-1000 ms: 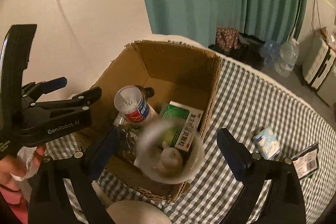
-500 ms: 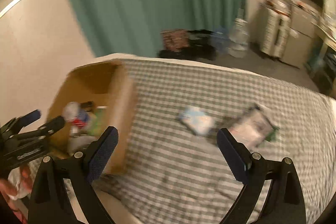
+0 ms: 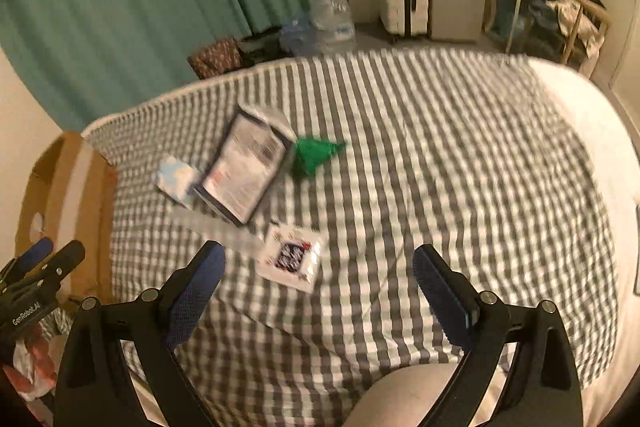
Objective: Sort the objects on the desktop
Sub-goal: 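Grasp the clear plastic comb with the left tool while the right tool grasps a small white tag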
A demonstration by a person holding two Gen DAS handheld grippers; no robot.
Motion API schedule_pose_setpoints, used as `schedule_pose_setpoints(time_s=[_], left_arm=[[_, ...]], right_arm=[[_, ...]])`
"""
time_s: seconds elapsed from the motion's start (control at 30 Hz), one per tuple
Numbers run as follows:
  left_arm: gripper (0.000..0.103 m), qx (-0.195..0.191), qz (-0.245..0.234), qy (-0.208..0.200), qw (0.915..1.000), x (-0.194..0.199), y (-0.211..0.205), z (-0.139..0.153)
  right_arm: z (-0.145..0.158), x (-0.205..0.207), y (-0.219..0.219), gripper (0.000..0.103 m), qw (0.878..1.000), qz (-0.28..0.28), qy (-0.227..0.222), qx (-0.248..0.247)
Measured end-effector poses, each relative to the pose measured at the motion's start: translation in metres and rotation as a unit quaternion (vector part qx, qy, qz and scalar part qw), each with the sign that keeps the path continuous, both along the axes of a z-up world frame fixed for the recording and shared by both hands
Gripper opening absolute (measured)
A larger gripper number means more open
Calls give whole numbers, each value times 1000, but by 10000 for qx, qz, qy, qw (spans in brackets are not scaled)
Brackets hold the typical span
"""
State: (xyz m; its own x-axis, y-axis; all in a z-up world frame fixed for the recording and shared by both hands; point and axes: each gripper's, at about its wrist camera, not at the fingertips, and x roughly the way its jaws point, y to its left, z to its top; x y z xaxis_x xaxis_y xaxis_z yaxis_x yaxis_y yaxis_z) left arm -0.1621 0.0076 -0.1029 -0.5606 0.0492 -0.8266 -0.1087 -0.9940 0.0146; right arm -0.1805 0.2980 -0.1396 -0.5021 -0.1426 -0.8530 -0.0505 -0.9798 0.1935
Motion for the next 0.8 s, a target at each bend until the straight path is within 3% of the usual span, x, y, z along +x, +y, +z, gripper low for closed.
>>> schedule_pose_setpoints(time_s=[0.23,0.37,0.67,0.8], left_arm=[[97,-185,-94,-135,9997,-31,19,-39],[97,-48,-88,-255,9996,-55,23,-58],[97,55,-248,-205,9995,-96,25,-85],[97,-114,-285,-176,9994,-115,23,-99]], right_arm=[[-53,-16,-24,95,9974,448,-551,110],[-77,-29,-26,95,9952,522,-815,156],[-99,-52,-23,93,9943,402,-991,5],[-105,-53,-25,93,9934,435,-1056,97]])
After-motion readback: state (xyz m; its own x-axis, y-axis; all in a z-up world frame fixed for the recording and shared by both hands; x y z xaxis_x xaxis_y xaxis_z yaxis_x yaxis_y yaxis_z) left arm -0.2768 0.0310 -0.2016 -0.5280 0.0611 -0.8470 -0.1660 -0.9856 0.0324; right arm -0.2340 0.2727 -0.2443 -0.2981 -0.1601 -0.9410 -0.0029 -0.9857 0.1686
